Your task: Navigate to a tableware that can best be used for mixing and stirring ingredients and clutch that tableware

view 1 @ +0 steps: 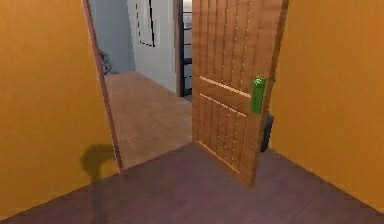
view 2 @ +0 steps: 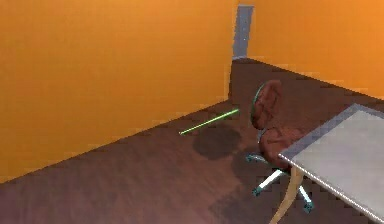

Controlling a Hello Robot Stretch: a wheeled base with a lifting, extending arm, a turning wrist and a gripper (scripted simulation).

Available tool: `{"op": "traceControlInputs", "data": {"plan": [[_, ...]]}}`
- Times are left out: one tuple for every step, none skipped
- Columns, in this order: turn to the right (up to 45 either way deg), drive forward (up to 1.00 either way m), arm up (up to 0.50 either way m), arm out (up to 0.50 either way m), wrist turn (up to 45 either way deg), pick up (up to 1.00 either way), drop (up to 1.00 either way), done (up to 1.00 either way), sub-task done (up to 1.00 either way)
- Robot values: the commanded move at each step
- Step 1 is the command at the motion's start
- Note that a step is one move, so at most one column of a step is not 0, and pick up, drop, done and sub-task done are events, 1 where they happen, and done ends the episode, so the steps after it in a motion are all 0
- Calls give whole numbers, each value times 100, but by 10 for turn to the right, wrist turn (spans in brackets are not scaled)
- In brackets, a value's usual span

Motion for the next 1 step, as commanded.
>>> {"op": "traceControlInputs", "data": {"plan": [[-450,0,0,0,0,0,0,0,0]]}}
